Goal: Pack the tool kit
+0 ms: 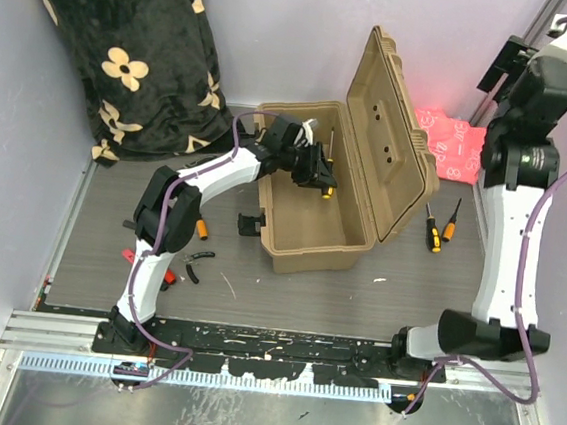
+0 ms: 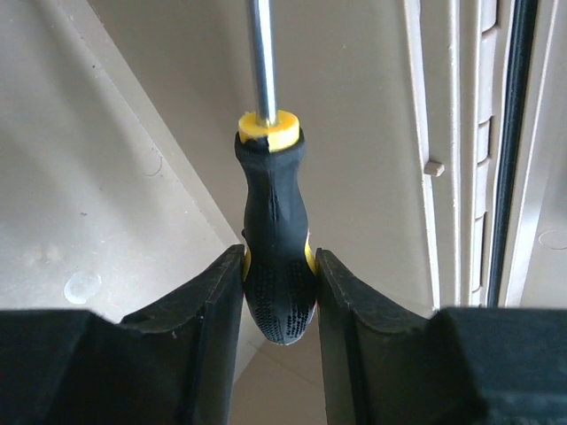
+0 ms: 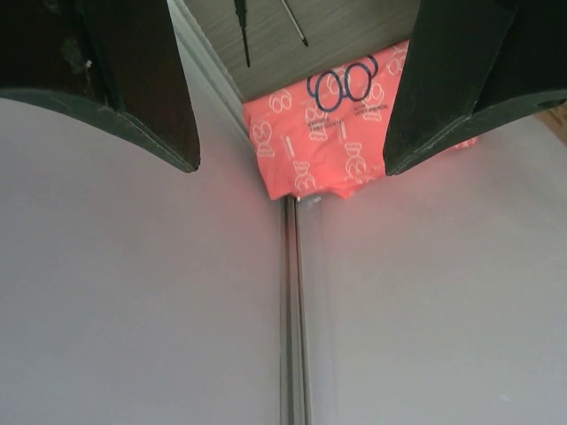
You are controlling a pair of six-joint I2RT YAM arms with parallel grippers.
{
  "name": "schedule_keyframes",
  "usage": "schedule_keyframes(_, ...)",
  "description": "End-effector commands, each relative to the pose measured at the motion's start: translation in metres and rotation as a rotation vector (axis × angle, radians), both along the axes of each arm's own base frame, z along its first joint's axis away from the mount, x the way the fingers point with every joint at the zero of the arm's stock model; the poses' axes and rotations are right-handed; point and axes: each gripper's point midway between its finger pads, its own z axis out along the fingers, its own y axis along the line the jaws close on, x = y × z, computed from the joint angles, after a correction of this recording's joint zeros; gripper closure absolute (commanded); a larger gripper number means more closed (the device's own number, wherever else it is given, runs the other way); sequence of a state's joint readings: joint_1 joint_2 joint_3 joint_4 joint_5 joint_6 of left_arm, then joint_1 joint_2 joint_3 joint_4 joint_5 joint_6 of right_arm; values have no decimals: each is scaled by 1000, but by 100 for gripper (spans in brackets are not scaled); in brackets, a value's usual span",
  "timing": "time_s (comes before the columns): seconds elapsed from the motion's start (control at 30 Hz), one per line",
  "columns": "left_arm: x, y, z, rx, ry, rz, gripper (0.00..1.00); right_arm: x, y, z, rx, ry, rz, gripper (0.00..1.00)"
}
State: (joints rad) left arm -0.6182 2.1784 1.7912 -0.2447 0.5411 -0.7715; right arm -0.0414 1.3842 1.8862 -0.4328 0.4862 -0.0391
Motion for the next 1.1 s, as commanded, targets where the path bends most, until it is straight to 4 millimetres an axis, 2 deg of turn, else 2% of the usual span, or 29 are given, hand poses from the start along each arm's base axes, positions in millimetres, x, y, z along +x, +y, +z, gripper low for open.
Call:
schedule_keyframes(0.0,5,-6,24,-42,-66,4,60,28,-14,-56,183,138,115,11)
schedule_keyframes(0.13,7,-4,24,-30,-70,21,54,39,-36,-127,273,312,110,11)
schedule_keyframes(0.3,7,-2,21,-17,-63,32,39,29,-40,-214,343,535,105,13)
schedule_keyframes(0.5,6,1,21,-9,-64,44,35,13,-31,-285,388,690,145,15)
schedule_keyframes(0.67,9,1,53,-60,-96,65,33,0,-26,-345,416,823,157,17)
schedule_keyframes(0.9,9,14,116,-166,-134,103,33,-7,-29,-397,432,929,138,18)
schedule_keyframes(1.07,11,31,148,-224,-138,144,33,-7,-24,-427,471,989,156,22)
